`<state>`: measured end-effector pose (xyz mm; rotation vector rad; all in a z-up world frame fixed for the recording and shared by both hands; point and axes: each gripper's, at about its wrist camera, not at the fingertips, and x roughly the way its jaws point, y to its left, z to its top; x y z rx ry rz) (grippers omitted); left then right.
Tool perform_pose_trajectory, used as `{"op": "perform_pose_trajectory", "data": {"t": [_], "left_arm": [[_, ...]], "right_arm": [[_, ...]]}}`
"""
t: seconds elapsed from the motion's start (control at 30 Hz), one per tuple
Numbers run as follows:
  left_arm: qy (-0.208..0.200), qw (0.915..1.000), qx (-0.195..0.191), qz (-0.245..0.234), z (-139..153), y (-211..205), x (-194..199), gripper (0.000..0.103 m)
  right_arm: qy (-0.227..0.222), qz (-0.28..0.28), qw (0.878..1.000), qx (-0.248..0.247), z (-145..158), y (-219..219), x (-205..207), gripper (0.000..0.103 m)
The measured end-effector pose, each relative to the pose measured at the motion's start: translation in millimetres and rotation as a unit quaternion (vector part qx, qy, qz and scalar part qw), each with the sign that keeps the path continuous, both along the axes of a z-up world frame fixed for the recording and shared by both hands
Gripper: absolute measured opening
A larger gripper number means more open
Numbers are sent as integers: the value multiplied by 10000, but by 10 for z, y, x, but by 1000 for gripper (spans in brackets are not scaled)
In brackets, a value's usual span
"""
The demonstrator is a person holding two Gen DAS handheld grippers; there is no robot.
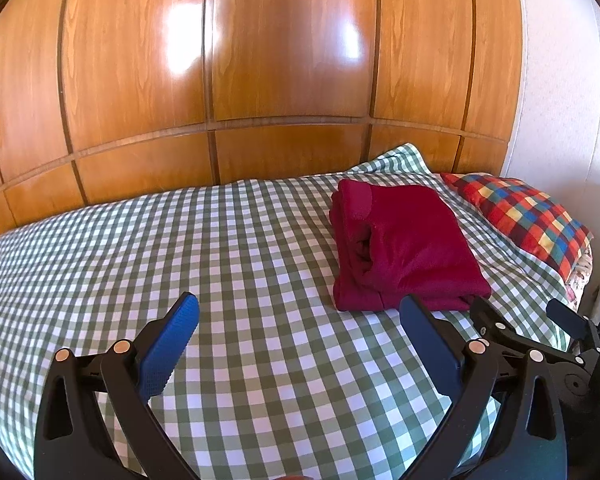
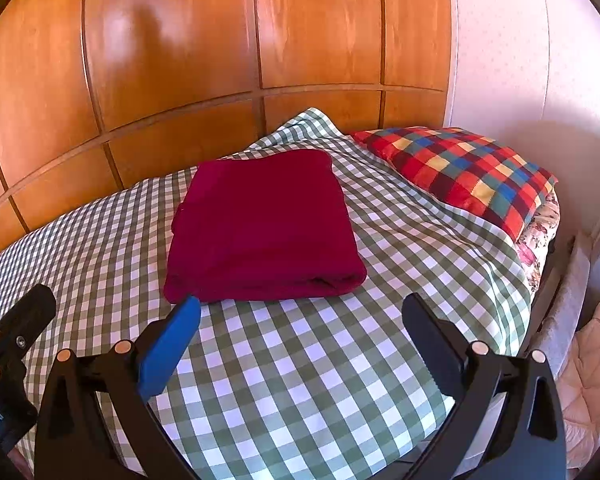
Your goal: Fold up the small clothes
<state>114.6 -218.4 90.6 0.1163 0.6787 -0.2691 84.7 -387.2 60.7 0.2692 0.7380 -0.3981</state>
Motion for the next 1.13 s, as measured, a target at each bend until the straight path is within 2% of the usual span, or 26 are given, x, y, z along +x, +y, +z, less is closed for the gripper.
{"op": "perform_pose_trajectory", "data": {"t": [0.57,0.77,1.0,1.13], "left_arm": [[98,9999,-38,-47,-44,-12,51,99],[-74,9999,82,-10,-69,-13,36,99],[395,9992,-8,-5,-220,43,155,99],[731,9968,-304,-104,-317,99,219,99]], "right_arm": [[129,64,9999,60,-108,10,75,101],[197,77,9998,58,-167,19,87,101],[132,127,9997,188,-187,-18,81,101],[5,71,9995,318,-156,-141,59,101]]}}
